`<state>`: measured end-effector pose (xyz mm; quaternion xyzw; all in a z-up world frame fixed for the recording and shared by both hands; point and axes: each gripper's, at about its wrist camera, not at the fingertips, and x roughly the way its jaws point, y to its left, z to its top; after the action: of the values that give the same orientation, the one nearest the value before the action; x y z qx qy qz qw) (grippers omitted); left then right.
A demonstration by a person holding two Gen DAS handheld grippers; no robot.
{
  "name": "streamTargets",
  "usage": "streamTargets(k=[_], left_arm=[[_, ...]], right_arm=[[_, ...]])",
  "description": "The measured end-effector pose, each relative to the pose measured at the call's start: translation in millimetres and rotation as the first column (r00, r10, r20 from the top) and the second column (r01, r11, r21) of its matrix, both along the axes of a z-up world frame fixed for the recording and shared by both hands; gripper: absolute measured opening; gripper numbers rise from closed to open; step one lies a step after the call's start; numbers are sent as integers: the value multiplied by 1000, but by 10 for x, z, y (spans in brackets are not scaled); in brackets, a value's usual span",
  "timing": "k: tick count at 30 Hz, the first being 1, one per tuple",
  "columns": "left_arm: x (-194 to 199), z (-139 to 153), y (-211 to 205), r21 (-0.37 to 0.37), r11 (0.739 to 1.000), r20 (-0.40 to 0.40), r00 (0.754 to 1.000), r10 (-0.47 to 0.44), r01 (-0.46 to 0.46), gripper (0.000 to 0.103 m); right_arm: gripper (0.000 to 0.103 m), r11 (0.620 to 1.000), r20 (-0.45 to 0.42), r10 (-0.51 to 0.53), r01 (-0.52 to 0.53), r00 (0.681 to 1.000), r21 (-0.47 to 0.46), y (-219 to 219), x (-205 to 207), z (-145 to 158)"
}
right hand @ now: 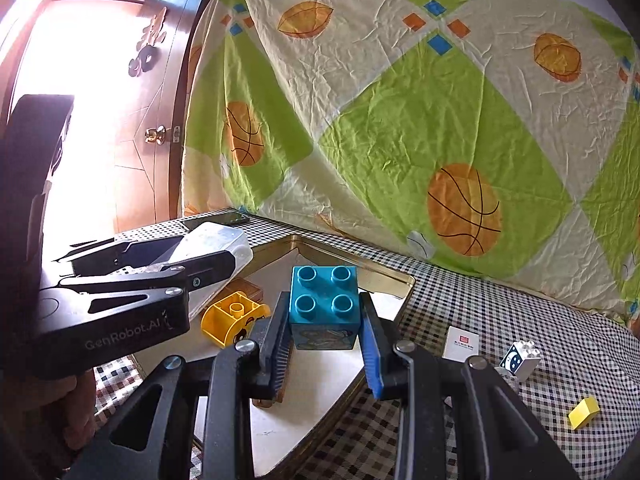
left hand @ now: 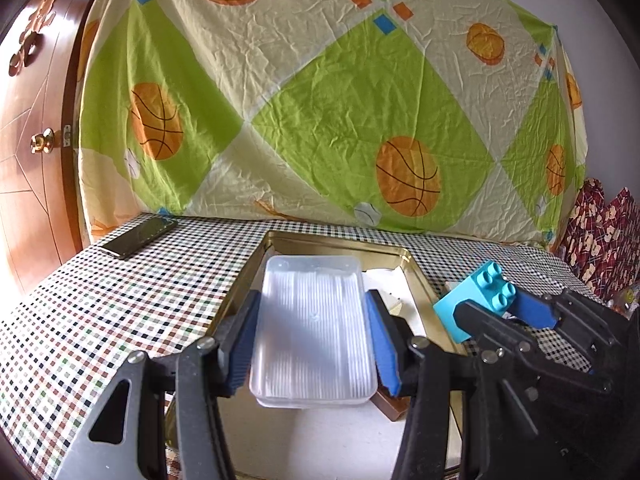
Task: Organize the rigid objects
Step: 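Lower blue block and clear box into tin and open both tools, then move right tool toward yellow cube while left tool moves toward gray cloth pouch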
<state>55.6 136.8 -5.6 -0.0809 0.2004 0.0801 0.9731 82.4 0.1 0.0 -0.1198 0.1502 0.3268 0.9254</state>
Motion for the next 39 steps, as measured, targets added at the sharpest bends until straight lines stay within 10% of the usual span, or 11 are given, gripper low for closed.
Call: streamTargets(k=[19, 24, 28, 39], left_arm=[[525, 102, 67, 14, 999, -178, 984, -29, 32, 52], [507, 133, 88, 24, 1000, -159, 987, 11, -7, 78], [398, 209, 53, 4, 999, -94, 995, 40, -40, 102], [500, 232, -834, -20, 995, -57, 993, -99, 98, 102]], right_arm=[[34, 998, -188, 24, -36, 982, -58, 265, 649, -62], [55, 999, -216, 23, -28, 976, -21, 219, 710, -61], [71, 1000, -174, -6, 7, 985, 9, -11, 625, 28], [81, 961, -97, -273, 276, 957, 14, -1400, 785, 124]])
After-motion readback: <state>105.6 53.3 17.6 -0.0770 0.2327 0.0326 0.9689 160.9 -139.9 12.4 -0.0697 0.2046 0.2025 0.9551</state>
